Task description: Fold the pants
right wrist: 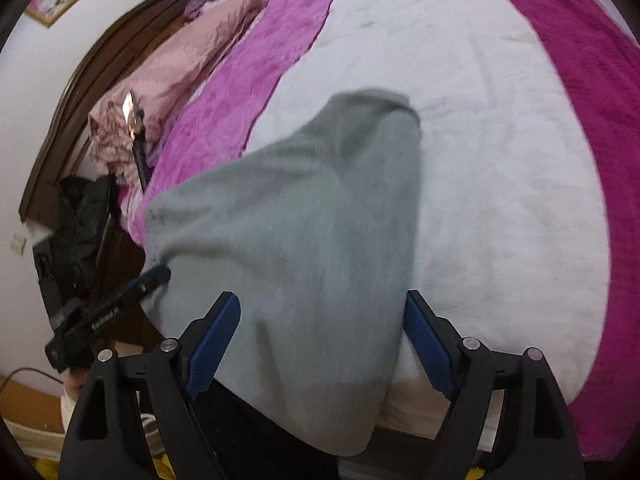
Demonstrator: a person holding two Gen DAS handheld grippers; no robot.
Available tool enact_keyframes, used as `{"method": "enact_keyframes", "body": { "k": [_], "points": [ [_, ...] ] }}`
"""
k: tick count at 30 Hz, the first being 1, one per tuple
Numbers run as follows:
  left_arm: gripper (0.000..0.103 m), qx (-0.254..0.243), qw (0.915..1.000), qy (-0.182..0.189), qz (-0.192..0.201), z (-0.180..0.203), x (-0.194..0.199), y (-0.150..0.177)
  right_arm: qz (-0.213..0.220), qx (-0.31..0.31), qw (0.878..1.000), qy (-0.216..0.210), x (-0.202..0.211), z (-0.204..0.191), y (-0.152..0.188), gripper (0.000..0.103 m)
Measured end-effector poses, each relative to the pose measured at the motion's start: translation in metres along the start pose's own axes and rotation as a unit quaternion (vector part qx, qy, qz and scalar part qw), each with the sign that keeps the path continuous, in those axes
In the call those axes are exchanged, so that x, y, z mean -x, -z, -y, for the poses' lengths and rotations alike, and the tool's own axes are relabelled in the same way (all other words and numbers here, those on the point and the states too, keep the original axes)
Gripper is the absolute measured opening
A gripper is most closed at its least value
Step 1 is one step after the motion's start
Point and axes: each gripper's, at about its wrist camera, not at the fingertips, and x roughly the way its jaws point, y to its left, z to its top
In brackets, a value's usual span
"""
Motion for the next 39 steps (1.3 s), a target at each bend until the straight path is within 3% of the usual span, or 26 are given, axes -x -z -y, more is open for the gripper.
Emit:
{"method": "enact_keyframes", "body": {
  "k": [7, 10, 15, 19, 23, 27, 32, 39],
  "points": [
    [0.024, -0.016, 0.9998, -0.009, -0.003, 0.007, 0.006, -0.002, 0.008, -0.014, 0.999, -0.030, 0.000, 0.008, 0.004, 0.074],
    [0.024, -0.020, 0.9997, 0.013, 0.004, 0.016, 0.014, -0.003, 0.006, -0.025, 0.998, -0.049, -0.002, 0.012, 0.004, 0.071],
    [0.024, -0.046, 0.9983, 0.031, 0.014, 0.041, 0.012, -0.009, 0.011, -0.015, 0.999, -0.047, -0.004, 0.009, 0.006, 0.063],
    [0.024, -0.045, 0.9981, 0.042, 0.002, 0.053, 0.000, -0.007, 0.013, -0.033, 0.999, -0.040, -0.002, 0.017, 0.006, 0.030],
    [0.024, -0.059, 0.9968, 0.053, 0.010, 0.064, -0.002, -0.005, 0.018, -0.061, 0.995, -0.072, 0.004, 0.028, 0.006, 0.012],
    [0.024, -0.065, 0.9971, 0.039, -0.006, 0.066, -0.016, -0.002, 0.040, -0.035, 0.993, -0.102, 0.023, 0.012, 0.001, 0.008],
    [0.024, -0.065, 0.9970, 0.042, -0.004, 0.066, -0.014, 0.003, 0.068, 0.063, 0.989, -0.113, 0.049, -0.036, -0.005, 0.008],
    [0.024, -0.085, 0.9943, 0.064, -0.009, 0.073, -0.008, 0.016, 0.056, 0.100, 0.985, -0.130, 0.054, -0.078, -0.018, 0.008]
  ]
}}
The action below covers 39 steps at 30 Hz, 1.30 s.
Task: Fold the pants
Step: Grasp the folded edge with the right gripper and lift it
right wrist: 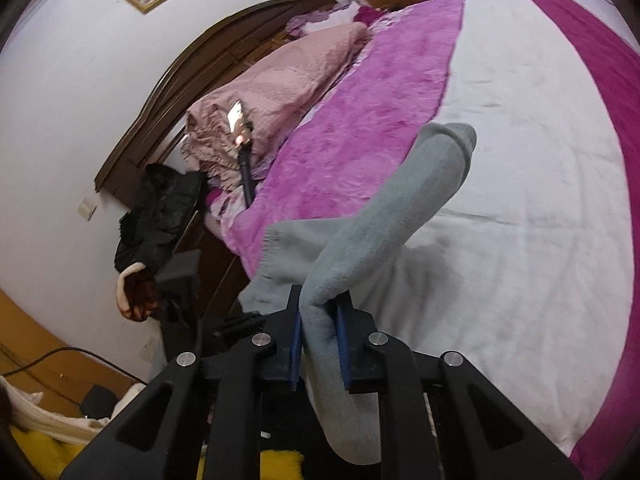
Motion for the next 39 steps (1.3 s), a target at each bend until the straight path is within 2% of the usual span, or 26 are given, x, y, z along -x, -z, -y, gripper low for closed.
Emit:
{"method": "enact_keyframes", "body": {
  "k": [3, 8, 11, 14, 17, 24, 30, 39],
  "points": [
    [0.024, 0.011, 0.9999, -0.003, 0.007, -0.006, 0.008, -0.002, -0.009, 0.011, 1.000, -0.005, -0.004, -0.009, -0.004, 0.008],
    [0.024, 0.030, 0.9979, -0.043, 0.037, -0.031, 0.037, -0.013, -0.026, 0.015, 0.999, -0.016, -0.017, -0.025, -0.018, 0.008],
    [0.024, 0.043, 0.9949, -0.076, 0.052, -0.051, 0.050, -0.021, -0.041, 0.004, 0.998, -0.040, -0.033, -0.035, -0.028, 0.008],
    [0.024, 0.065, 0.9913, -0.099, 0.059, -0.071, 0.060, -0.024, -0.058, 0.000, 0.996, -0.060, -0.051, -0.047, -0.035, 0.008],
    [0.024, 0.077, 0.9885, -0.114, 0.062, -0.091, 0.065, -0.024, -0.074, 0.010, 0.995, -0.062, -0.072, -0.061, -0.040, 0.008],
    [0.024, 0.094, 0.9845, -0.138, 0.053, -0.127, 0.064, -0.024, -0.111, 0.015, 0.992, -0.060, -0.136, -0.084, -0.047, 0.008],
    [0.024, 0.111, 0.9820, -0.145, 0.049, -0.151, 0.063, -0.019, -0.146, 0.020, 0.988, -0.047, -0.189, -0.098, -0.047, 0.008],
    [0.024, 0.124, 0.9800, -0.148, 0.047, -0.165, 0.066, -0.013, -0.154, 0.025, 0.987, -0.033, -0.220, -0.097, -0.043, 0.008]
  ]
}}
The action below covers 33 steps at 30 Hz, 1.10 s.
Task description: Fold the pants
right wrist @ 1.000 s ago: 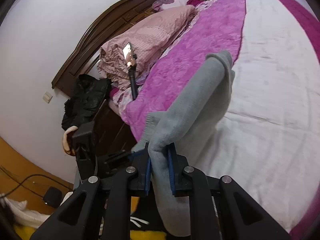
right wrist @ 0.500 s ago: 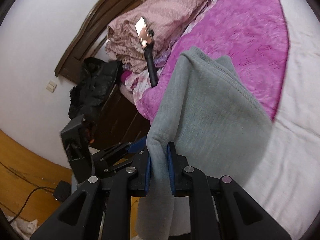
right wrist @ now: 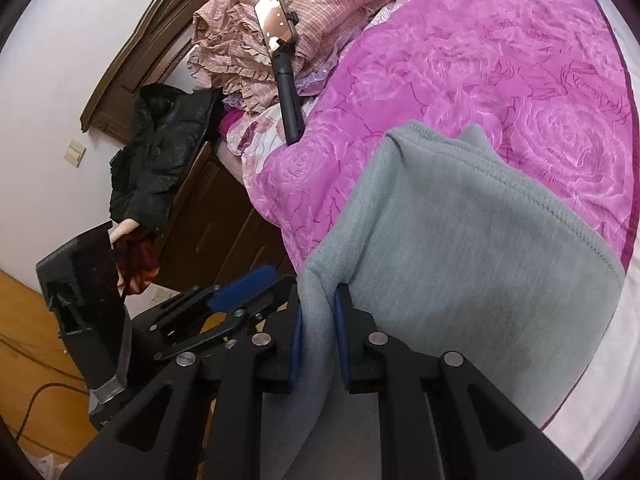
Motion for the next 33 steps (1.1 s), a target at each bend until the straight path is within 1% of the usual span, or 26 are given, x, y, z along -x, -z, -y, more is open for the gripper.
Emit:
{"method": "enact_keyframes", "body": {
  "k": [1, 3, 7, 10, 12, 13, 14, 16, 17, 19, 20, 22, 24, 28, 31, 33],
  "points": [
    [0.024, 0.000, 1.0000, 0.000, 0.000, 0.000, 0.001, 0.000, -0.001, -0.002, 1.000, -0.002, -0.001, 0.000, -0.001, 0.011],
    [0.024, -0.001, 1.0000, 0.000, 0.003, 0.000, 0.004, -0.001, -0.001, -0.006, 1.000, -0.006, 0.001, -0.001, -0.001, 0.012],
    [0.024, 0.002, 1.0000, 0.003, 0.008, 0.001, 0.012, -0.005, 0.010, -0.004, 1.000, -0.012, 0.013, -0.005, -0.002, 0.022],
    [0.024, 0.005, 0.9998, 0.010, 0.013, 0.003, 0.021, -0.008, 0.030, 0.014, 0.999, 0.004, 0.030, -0.009, 0.000, 0.026],
    [0.024, 0.007, 0.9995, 0.024, 0.018, 0.005, 0.028, -0.011, 0.037, 0.022, 0.999, 0.012, 0.040, -0.009, 0.004, 0.027],
    [0.026, 0.007, 0.9993, 0.032, 0.019, 0.007, 0.030, -0.012, 0.041, 0.026, 0.999, 0.018, 0.046, -0.007, 0.006, 0.028],
    [0.029, 0.006, 0.9987, 0.047, 0.021, 0.010, 0.033, -0.013, 0.043, 0.029, 0.998, 0.029, 0.052, -0.004, 0.010, 0.029],
    [0.039, 0.003, 0.9973, 0.071, 0.020, 0.016, 0.034, -0.015, 0.048, 0.029, 0.997, 0.052, 0.064, 0.006, 0.019, 0.032],
    [0.041, -0.001, 0.9958, 0.090, 0.017, 0.020, 0.032, -0.016, 0.052, 0.023, 0.996, 0.068, 0.071, 0.015, 0.026, 0.035],
    [0.042, -0.006, 0.9940, 0.109, 0.007, 0.028, 0.026, -0.016, 0.055, 0.012, 0.995, 0.087, 0.081, 0.028, 0.035, 0.040],
    [0.042, -0.010, 0.9932, 0.116, -0.001, 0.031, 0.022, -0.016, 0.056, 0.003, 0.994, 0.097, 0.086, 0.037, 0.041, 0.043],
    [0.042, -0.019, 0.9925, 0.120, -0.013, 0.038, 0.012, -0.016, 0.051, -0.017, 0.992, 0.111, 0.090, 0.053, 0.052, 0.045],
    [0.043, -0.023, 0.9929, 0.115, -0.022, 0.042, 0.001, -0.016, 0.037, -0.037, 0.992, 0.111, 0.088, 0.069, 0.060, 0.045],
    [0.044, -0.018, 0.9929, 0.111, -0.041, 0.041, -0.018, -0.018, 0.011, -0.061, 0.994, 0.092, 0.075, 0.088, 0.065, 0.045],
    [0.049, -0.018, 0.9920, 0.115, -0.048, 0.039, -0.028, -0.020, 0.015, -0.055, 0.995, 0.081, 0.070, 0.090, 0.063, 0.045],
    [0.051, -0.020, 0.9911, 0.121, -0.052, 0.037, -0.034, -0.022, 0.017, -0.055, 0.995, 0.077, 0.065, 0.092, 0.062, 0.047]
  ]
}}
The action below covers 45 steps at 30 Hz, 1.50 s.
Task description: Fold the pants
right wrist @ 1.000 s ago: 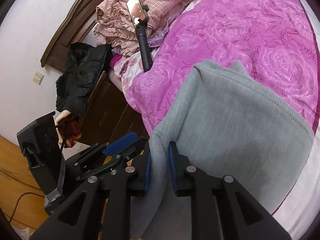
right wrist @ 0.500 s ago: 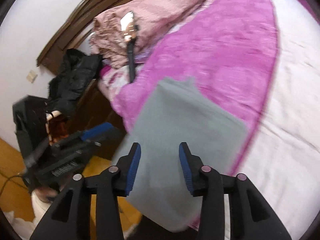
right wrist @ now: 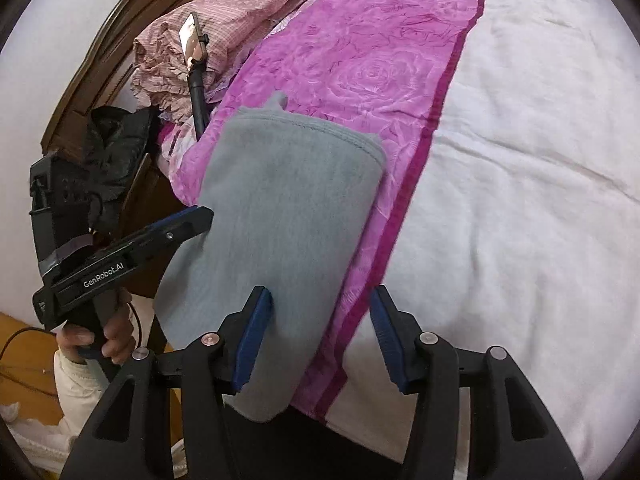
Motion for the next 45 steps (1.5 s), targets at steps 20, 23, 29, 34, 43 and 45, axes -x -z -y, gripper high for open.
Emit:
{"method": "enact_keyframes", "body": {
  "k": [20, 23, 29, 34, 43, 45],
  "points": [
    [0.062, 0.050, 0.9938, 0.099, -0.008, -0.020, -0.028, -0.001, 0.016, 0.003, 0.998, -0.053, -0.034, -0.013, -0.012, 0.064],
    [0.052, 0.053, 0.9937, 0.099, 0.000, -0.016, -0.024, 0.000, 0.019, 0.005, 0.999, -0.043, -0.032, -0.016, -0.013, 0.044],
    [0.036, 0.072, 0.9928, 0.093, 0.022, -0.012, -0.005, 0.003, 0.037, 0.011, 0.997, -0.066, -0.008, -0.020, -0.011, 0.025],
    [0.029, 0.067, 0.9918, 0.100, 0.043, 0.003, 0.019, 0.006, 0.058, 0.029, 0.995, -0.082, 0.020, -0.025, -0.009, 0.023],
    [0.028, 0.018, 0.9894, 0.132, 0.059, 0.073, 0.033, -0.003, 0.084, 0.034, 0.993, -0.080, 0.089, 0.000, -0.002, 0.022],
    [0.028, 0.005, 0.9882, 0.144, 0.052, 0.094, 0.026, -0.008, 0.090, 0.029, 0.993, -0.072, 0.107, 0.013, -0.003, 0.022]
  ]
}}
